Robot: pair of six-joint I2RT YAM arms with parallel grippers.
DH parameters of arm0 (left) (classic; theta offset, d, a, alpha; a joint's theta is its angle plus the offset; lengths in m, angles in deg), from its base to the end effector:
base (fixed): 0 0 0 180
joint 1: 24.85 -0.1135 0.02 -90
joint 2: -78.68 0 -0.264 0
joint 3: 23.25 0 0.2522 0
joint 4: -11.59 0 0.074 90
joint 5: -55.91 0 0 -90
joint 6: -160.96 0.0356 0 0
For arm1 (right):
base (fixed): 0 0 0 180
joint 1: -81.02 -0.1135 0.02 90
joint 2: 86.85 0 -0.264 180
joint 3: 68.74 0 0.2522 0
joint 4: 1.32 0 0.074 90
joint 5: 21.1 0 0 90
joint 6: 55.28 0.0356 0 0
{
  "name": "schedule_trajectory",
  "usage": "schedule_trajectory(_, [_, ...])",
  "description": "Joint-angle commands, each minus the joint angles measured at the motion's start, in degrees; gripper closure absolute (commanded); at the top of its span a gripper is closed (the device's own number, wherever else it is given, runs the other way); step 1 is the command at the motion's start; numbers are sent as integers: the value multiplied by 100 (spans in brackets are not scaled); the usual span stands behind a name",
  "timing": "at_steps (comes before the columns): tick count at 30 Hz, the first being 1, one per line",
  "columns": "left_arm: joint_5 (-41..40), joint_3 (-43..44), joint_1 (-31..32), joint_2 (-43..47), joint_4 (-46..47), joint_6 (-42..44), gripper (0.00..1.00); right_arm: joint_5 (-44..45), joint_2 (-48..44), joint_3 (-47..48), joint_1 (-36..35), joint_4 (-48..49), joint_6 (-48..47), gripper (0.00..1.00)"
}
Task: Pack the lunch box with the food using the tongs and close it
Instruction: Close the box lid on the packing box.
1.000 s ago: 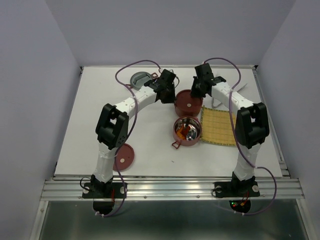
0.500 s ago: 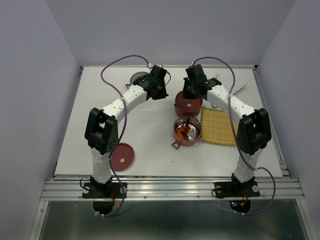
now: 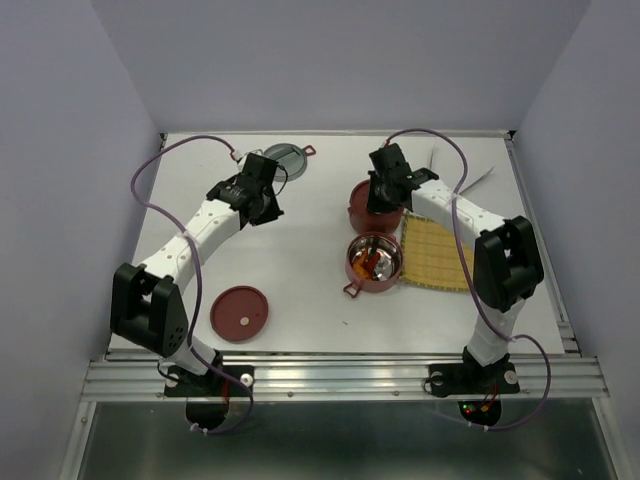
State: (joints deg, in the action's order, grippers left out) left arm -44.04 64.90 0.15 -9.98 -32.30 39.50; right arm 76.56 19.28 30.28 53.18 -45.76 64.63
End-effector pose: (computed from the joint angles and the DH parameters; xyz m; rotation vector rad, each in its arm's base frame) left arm 0.3143 -0.1398 0.2989 -0.2180 2.3389 -0.2867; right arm 0.3661 0.1880 0.2503 0.1026 2.4770 0.2721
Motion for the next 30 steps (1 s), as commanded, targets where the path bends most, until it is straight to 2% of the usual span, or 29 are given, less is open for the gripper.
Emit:
schedule_trajectory(1, [-288, -546, -91, 726, -318, 0, 100, 174, -82, 79, -64, -184, -64, 99])
schedule_trajectory(10, [-235, -1338, -118, 1333, -634, -229, 100, 683, -637, 563, -64, -298, -108, 99])
schedule_trajectory(15, [-86, -1576, -118, 1378, -713, -299, 99, 842, -331, 607, -64, -316, -170, 99])
schedule_trajectory(24, [81, -1945, -118, 1431, -828, -501, 79, 579, 628, 905, -64, -299, -152, 99])
schedule_trajectory(30, [213, -2244, -109, 1624, -898, -650, 63, 614, 235, 1230, -64, -316, -293, 97])
